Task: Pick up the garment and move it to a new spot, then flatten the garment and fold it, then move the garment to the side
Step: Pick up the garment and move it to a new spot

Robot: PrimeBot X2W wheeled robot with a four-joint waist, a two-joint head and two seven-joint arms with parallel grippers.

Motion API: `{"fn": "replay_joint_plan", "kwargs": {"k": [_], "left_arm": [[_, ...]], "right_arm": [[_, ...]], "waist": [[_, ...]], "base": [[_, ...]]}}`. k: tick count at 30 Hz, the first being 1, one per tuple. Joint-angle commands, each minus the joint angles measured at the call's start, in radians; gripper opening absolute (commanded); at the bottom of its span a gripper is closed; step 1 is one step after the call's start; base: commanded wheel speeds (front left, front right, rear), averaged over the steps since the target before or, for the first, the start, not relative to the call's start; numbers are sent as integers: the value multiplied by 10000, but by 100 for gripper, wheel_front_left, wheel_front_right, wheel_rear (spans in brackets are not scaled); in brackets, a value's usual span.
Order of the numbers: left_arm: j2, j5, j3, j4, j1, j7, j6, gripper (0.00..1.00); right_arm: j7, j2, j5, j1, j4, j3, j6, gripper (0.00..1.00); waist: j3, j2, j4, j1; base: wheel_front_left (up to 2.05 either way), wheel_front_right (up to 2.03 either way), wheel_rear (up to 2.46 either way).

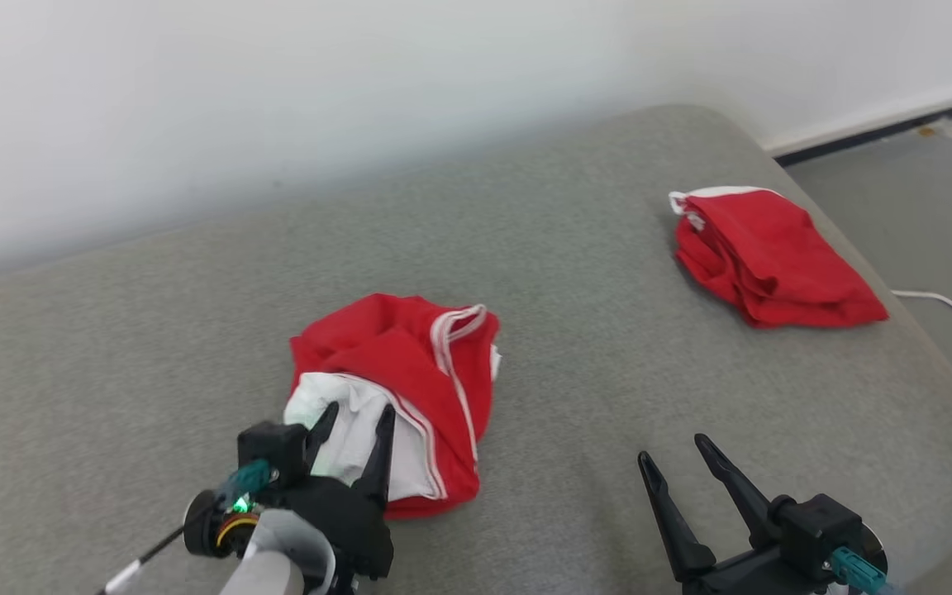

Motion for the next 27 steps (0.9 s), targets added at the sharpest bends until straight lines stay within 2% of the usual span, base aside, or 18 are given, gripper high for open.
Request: {"fn": "replay_joint_plan", "kwargs": {"k": [1,7,12,16,18,21,27], "left_arm": [[-13,-76,73,-134,266,-213,-6,100],[202,-202,339,-1162,1435,-1248,132,100],[414,30,927,-2393,2490,-1721,569,100],[313,440,1757,-3895,3339,-1756,877,100],[257,756,2169,-4536,3830,-1759,878,100],[193,1160,2686,-5246,4411,-1761,660,100],[183,1884,3407,-5548,5264,-1764,392,100]], "right_arm": [[19,-12,29,110,-28,-45,-23,100],[48,8,-42,334,-110,-409,-23,100],[52,29,-103,549,-180,-764,-23,100],[68,45,-143,777,-243,-1081,-23,100],[95,28,-154,887,-262,-1200,-23,100],[89,-17,-187,1029,-298,-1407,-23,100],[-38,-42,-208,1289,-253,-1772,-23,100]], "waist": [[-292,0,468,0],[-503,0,1070,0],[-634,0,1508,0],[-773,0,1876,0],[-863,0,2027,0],[-1039,0,2233,0],[-1342,0,2481,0]], "base": [[0,0,0],[0,0,0],[0,0,0],[0,0,0],[0,0,0],[0,0,0],[0,0,0]]}}
